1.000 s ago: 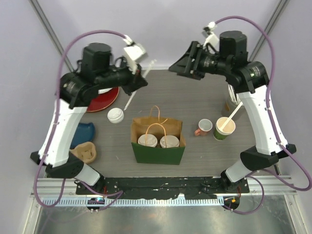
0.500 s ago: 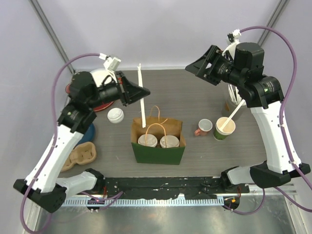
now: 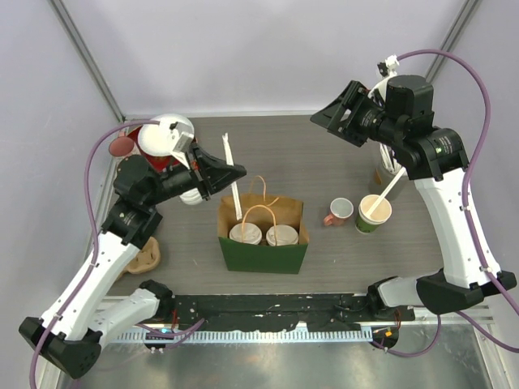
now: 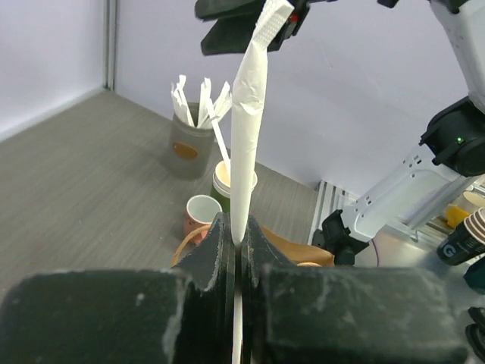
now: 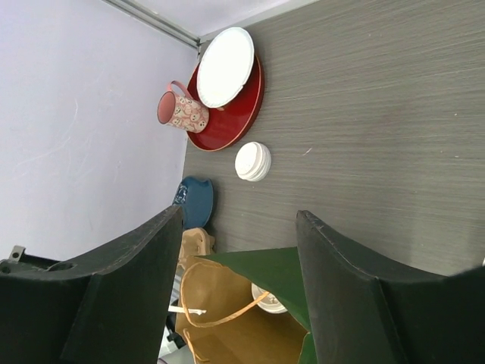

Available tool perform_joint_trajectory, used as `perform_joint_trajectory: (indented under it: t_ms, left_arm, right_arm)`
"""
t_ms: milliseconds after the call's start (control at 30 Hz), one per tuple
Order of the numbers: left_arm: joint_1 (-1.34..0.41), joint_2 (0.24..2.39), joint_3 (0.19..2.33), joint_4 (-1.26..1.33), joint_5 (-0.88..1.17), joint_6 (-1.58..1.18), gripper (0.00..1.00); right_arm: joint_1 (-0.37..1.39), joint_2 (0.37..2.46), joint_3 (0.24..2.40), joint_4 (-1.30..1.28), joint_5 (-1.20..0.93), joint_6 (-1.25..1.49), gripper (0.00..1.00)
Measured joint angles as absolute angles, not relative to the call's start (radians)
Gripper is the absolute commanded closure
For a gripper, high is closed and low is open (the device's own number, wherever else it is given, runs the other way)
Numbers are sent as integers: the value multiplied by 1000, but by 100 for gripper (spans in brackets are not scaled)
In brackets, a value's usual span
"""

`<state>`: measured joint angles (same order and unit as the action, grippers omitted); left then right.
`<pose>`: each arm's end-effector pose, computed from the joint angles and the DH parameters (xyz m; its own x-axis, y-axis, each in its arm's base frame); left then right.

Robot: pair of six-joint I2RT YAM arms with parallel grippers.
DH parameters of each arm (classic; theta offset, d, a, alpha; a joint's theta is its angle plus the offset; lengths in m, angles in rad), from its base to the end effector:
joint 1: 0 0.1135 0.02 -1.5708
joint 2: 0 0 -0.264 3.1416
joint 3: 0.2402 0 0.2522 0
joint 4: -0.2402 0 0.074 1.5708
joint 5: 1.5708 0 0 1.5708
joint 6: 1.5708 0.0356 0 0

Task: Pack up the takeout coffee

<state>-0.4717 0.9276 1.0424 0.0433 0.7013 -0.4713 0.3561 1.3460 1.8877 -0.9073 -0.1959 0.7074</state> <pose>0.1660 -0.1105 0.4283 -0.2904 -0.2413 -0.9260 0.8787 0.3159 -0.3579 0.2242 0.0908 0.5096 -0.5876 0.4615 -0.6646 -0.1716 0.7316 0.6598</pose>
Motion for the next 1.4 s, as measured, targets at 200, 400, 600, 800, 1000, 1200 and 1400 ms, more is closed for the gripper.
perform_joint_trajectory:
  t_ms: [200,400,600,800,1000,1200,1400]
  left_arm:
    - [-472,918,997,91,718,-387,79]
    - [-472,915,972,27,762,-334,50]
    - [-472,899,984,0,764,-324,43]
    - [-472,910,1068,-76,728,-311,40]
    - [-469,934,1215,-194,649,-258,40]
    - [-463,925,1256,-300,610,-209,40]
    - [-463,928,1256,-369,602,-191,40]
  right_arm:
    - [356,1346,1888,-916,-171,701,17]
    - [356,1362,1939,-1052,13,697,13]
    - [338,1402,2007,-1237,227,741,30]
    - [247,1453,2000,-1319,366,809,62]
    - [102,1437,1787,-1337,438,833,53]
    - [46,1414,1644,-1344,471,894,55]
    - [-25,1352,1476,-1287,416,908,48]
